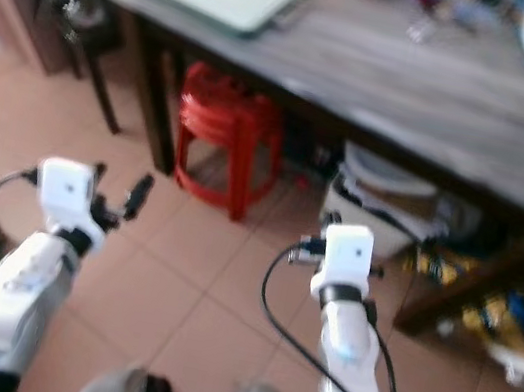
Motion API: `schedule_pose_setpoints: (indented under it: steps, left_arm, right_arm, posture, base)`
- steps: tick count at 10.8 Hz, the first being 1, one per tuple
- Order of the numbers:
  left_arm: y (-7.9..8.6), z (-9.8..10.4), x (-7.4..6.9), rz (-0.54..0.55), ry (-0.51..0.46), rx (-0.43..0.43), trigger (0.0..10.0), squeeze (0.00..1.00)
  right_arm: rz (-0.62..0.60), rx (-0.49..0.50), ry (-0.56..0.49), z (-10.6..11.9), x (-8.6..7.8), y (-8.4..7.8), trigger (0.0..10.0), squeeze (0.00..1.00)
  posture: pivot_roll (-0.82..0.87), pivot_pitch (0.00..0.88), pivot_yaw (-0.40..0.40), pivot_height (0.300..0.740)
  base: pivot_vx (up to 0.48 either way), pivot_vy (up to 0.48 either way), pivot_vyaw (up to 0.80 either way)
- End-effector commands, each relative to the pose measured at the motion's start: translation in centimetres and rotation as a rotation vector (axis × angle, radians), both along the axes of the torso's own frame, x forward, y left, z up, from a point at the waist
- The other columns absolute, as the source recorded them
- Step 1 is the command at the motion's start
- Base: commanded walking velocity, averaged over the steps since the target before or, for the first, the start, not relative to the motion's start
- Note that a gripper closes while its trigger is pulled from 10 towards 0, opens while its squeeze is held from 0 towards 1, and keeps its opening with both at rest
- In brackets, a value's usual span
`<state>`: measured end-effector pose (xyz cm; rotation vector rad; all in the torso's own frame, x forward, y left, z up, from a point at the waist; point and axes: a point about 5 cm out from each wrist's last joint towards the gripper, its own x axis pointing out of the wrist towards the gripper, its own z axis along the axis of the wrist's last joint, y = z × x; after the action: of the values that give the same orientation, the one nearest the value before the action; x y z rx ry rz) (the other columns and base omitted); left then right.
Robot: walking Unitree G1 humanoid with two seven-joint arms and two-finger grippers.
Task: Setting the table
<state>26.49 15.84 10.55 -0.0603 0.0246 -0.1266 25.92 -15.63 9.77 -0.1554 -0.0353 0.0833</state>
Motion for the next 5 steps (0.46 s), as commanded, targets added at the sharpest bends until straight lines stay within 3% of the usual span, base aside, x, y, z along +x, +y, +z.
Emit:
schedule_pose_setpoints:
  steps: [1, 5]
  left_arm:
    - [-0.35, -0.06, -0.04, -0.012, 0.007, 0.007, 10.0, 0.0]
    - [-0.3, 0.13, -0.07, -0.01, -0.009, 0.008, 10.0, 0.0]
  right_arm:
    - [-0.012, 0.0, 0.008, -0.1, -0.34, -0.44, 10.0, 0.0]
    - [-0.012, 0.001, 0.005, 0.01, -0.46, -0.41, 10.0, 0.0]
  posture:
    - [-0.07, 0.143, 0.027, 0.74]
    - [-0.07, 0.14, 0.029, 0.74]
  base:
    - [0.0, 0.0, -0.8]
    - [0.0, 0.0, -0.8]
